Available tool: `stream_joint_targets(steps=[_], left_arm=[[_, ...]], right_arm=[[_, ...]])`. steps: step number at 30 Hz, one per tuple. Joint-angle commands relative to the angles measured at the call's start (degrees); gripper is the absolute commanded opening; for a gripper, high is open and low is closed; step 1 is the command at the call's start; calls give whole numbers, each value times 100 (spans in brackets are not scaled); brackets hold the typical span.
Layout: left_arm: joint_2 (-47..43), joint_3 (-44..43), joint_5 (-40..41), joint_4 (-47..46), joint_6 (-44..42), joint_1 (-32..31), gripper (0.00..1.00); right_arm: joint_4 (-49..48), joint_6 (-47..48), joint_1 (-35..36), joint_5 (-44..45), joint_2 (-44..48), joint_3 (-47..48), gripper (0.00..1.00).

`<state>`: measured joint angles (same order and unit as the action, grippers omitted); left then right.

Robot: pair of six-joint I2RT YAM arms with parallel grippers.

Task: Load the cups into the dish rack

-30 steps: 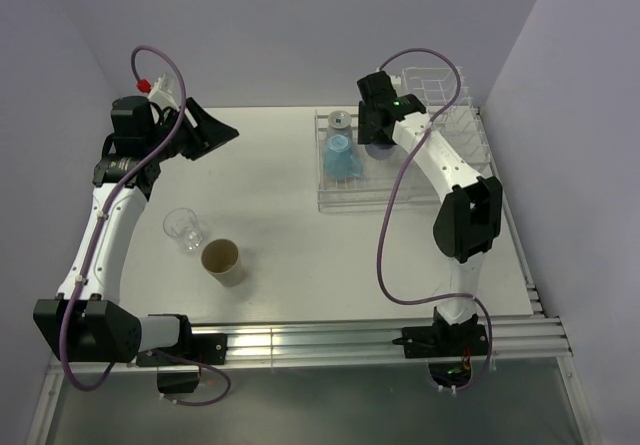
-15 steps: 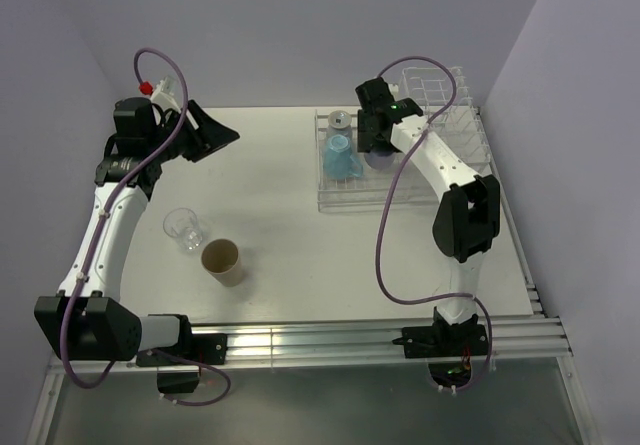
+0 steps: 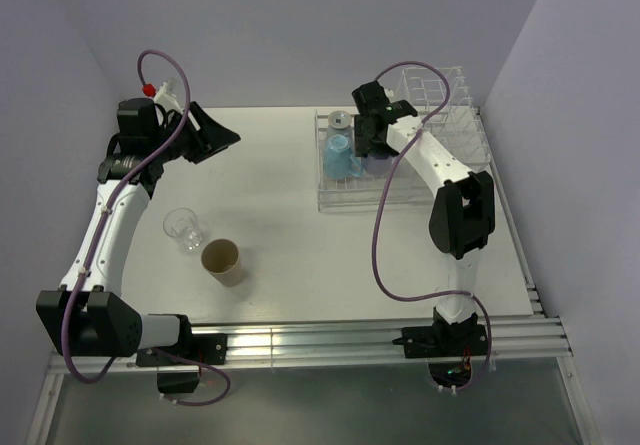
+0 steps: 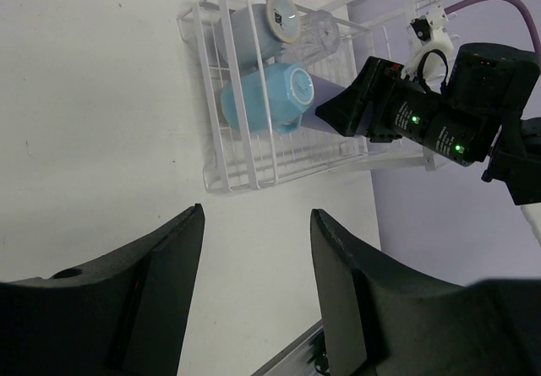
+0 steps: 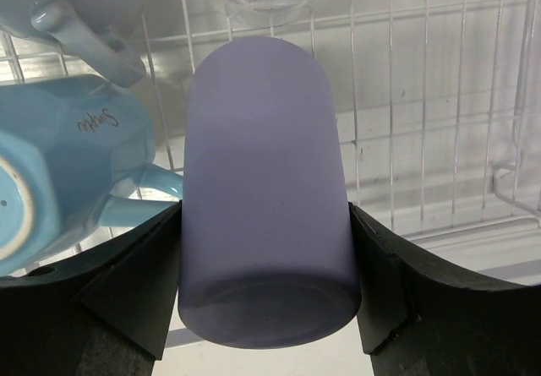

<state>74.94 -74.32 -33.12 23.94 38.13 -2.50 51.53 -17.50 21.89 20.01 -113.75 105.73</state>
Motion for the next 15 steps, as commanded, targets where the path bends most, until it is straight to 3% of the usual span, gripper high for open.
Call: stream_joint_targets(steps=[1, 7, 9, 10, 15], left_arm=[[12, -91, -54, -39, -139, -22, 59], [65, -117, -54, -4, -157, -22, 59], [91, -126, -45, 14, -165, -22, 59], [91, -152, -54, 14, -165, -22, 59], [118, -188, -45, 31, -165, -31, 59]], right_arm=[[77, -8, 43, 38, -15, 184, 27], [191, -26, 43, 152, -147, 360, 48], [226, -34, 43, 196, -191, 386, 68], [235, -35, 43, 196, -208, 421, 72], [261, -35, 44, 214, -252, 457, 80]])
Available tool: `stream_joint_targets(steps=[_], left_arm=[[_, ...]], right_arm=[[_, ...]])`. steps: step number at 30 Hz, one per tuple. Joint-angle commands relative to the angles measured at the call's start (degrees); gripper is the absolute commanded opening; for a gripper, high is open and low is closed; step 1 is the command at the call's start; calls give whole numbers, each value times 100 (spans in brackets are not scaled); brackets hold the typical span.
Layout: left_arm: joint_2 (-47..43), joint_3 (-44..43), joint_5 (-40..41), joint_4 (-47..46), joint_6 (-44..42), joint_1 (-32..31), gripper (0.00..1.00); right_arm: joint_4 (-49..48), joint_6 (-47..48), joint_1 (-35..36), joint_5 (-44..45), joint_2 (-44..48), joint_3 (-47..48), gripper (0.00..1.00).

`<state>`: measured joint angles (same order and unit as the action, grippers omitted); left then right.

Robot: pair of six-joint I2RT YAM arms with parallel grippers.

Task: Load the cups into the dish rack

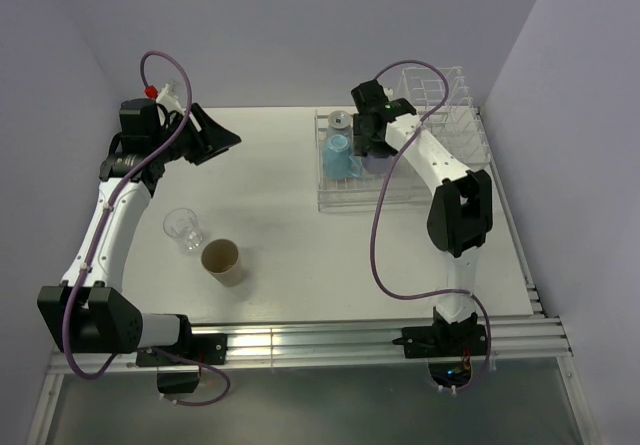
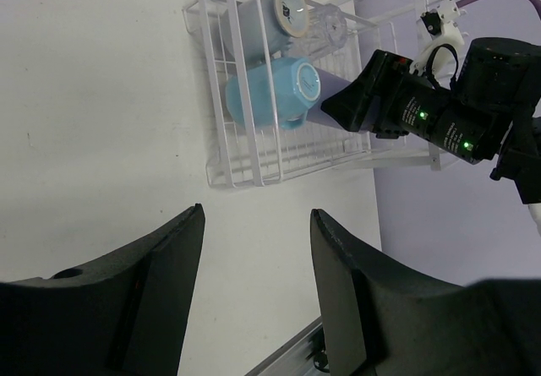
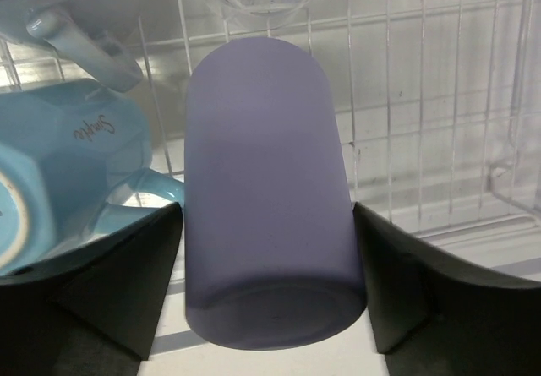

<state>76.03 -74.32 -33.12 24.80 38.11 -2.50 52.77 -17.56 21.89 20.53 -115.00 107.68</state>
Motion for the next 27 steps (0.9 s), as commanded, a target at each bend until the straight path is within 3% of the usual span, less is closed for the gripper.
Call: stream_joint_targets(steps=[1, 4, 18, 27], left_arm=[[8, -188, -45, -54, -163, -31, 59], [26, -179, -36, -54, -163, -31, 59], [35, -108, -19, -98, -163, -49, 59], [-26, -205, 243, 182, -251, -57, 59]], right_arm=[[128, -28, 43, 161, -145, 280, 91], [128, -28, 43, 153, -137, 289, 100], [181, -19, 43, 179, 4, 482, 100], [119, -28, 280, 179, 609, 552, 100]])
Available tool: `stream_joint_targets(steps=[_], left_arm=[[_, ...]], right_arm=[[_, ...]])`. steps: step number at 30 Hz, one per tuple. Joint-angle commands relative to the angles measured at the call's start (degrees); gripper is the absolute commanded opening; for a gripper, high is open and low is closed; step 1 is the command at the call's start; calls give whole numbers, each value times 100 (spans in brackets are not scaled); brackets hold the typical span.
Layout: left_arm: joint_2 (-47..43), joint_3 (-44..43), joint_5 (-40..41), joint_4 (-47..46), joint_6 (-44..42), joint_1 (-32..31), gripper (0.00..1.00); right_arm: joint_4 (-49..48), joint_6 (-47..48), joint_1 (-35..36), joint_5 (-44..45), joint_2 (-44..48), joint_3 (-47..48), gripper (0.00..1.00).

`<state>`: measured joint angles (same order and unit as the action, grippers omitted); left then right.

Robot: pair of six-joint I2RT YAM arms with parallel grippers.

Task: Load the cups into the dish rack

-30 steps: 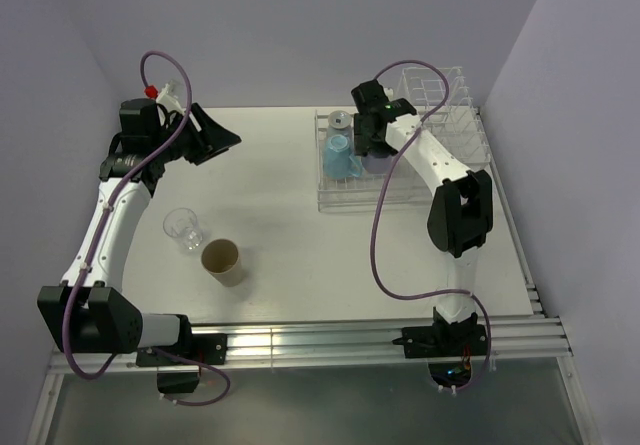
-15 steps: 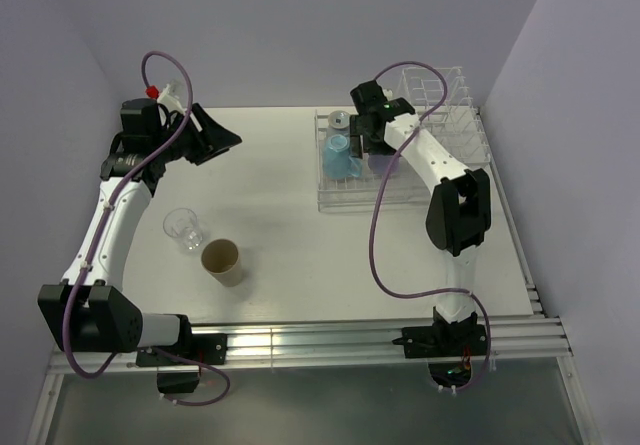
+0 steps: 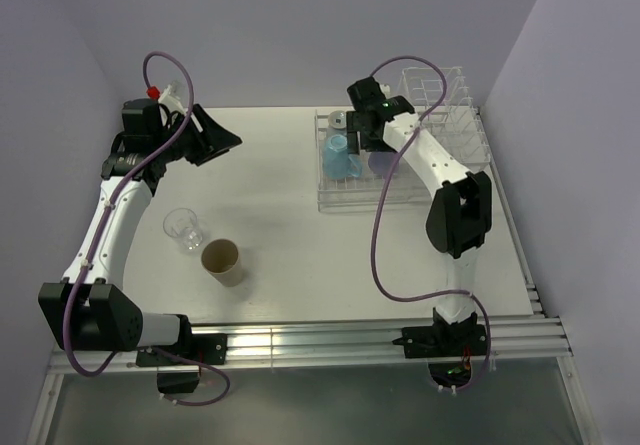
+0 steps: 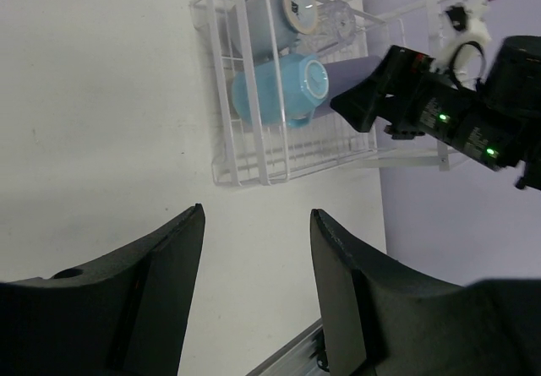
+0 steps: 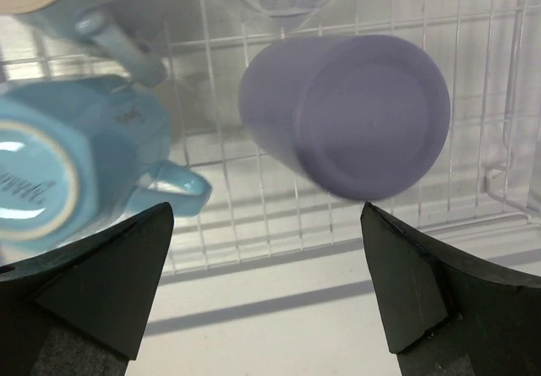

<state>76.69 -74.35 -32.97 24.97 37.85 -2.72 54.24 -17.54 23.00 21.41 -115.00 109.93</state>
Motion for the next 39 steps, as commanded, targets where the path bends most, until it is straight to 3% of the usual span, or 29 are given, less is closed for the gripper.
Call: stream_joint_targets(steps=[1, 6, 12, 20, 29, 39], left_arm=[[-118, -229, 386, 279, -251, -35, 59], [-696, 33, 2272, 1009, -304, -53, 59], [-1655, 858, 3586, 1703, -76, -53, 58], [-1640, 1273, 5299, 2530, 767, 52, 59], [-1112, 1861, 5099, 2197, 1050, 614, 47], [-822, 2451, 4581, 1722, 856, 1291, 46]], right_arm=[[-36, -21, 256, 92, 663, 353, 100], [-106, -30, 661, 179, 1241, 301, 100], [-501, -205, 1188, 162, 2111, -409, 100], [-739, -285, 1891, 276, 2640, -859, 100], [-1038, -311, 2032, 250, 3176, -1641, 100], [-1214, -346, 2024, 188, 3291, -1984, 100]])
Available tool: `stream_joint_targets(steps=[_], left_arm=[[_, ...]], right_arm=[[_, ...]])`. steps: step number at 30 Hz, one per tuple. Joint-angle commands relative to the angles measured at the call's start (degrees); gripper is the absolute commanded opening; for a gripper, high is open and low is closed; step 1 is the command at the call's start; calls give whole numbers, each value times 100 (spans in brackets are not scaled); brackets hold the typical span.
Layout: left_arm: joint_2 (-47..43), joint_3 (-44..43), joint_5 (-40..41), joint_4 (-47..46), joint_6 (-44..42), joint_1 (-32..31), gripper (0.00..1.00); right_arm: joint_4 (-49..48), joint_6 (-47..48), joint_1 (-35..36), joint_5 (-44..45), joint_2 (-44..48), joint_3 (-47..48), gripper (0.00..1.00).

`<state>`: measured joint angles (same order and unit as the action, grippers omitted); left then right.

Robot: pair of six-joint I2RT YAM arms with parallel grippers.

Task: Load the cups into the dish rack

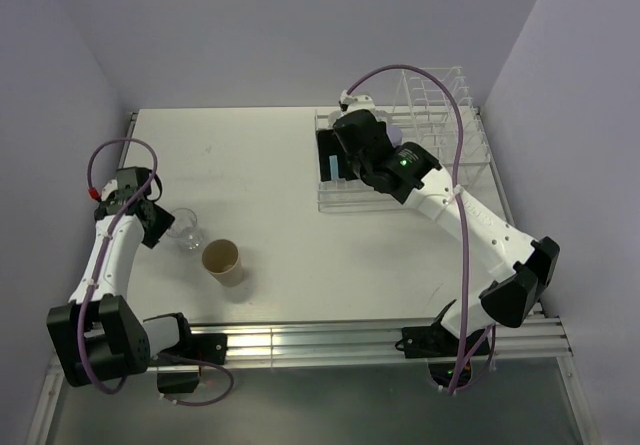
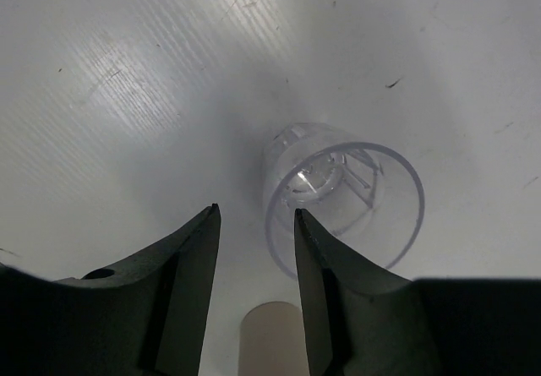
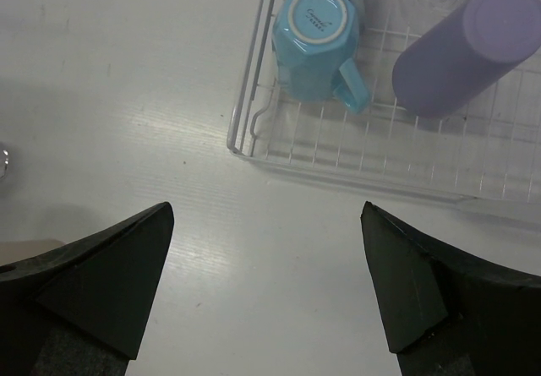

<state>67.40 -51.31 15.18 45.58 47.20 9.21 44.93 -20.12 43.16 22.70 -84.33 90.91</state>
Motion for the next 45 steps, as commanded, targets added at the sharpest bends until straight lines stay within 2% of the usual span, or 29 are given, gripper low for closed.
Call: stream_joint_targets(steps=[1, 10, 13, 17, 19, 22, 25, 29, 30, 33, 34, 35, 39, 41, 45], left_arm=[[151, 191, -270, -366, -97, 142, 46], [608, 394, -665, -770, -123, 221, 40], [766, 429, -832, -875, -123, 213, 29], [968, 438, -1148, -1051, -150, 213, 0], [951, 341, -1393, -1069, -220, 213, 0], [767, -158, -1849, -1008, -386, 221, 0], [635, -1054, -2482, -937, -571, 213, 0], [818, -2389, -4403, -919, -668, 169, 0], [828, -2532, -4644, -963, -668, 99, 0], [644, -2587, -5445, -1690, -441, -523, 0], [556, -2473, -5603, -2041, -135, -674, 0], [425, -2228, -5796, -2889, 51, -814, 0], [476, -1848, -6605, -4634, 825, -1858, 0], [537, -1682, -6729, -5668, 1185, -2168, 0], [704, -1724, -6905, -6393, 1598, -2722, 0]], right_arm=[[-300, -89, 9, 59, 233, -91, 100], [-388, -124, 35, 33, 224, -223, 100], [-406, -124, 35, 15, 207, -258, 100], [-432, -124, 44, 50, 216, -346, 100], [-458, -115, 44, 42, 251, -364, 100], [-511, -89, 44, 7, 295, -373, 100], [-581, -45, 44, 7, 374, -303, 100], [-827, -18, 35, -239, 785, -311, 100], [-915, -1, 35, -344, 891, -337, 100], [-1415, -18, 0, -941, 1375, -583, 100], [-1704, -44, 0, -1117, 1498, -671, 100], [-1872, -106, -26, -1519, 1743, -863, 100], [-2760, -334, -70, -2549, 2280, -1365, 100], [-3086, -492, -97, -2962, 2395, -1497, 100], [-3332, -624, -175, -3253, 2492, -1664, 100]])
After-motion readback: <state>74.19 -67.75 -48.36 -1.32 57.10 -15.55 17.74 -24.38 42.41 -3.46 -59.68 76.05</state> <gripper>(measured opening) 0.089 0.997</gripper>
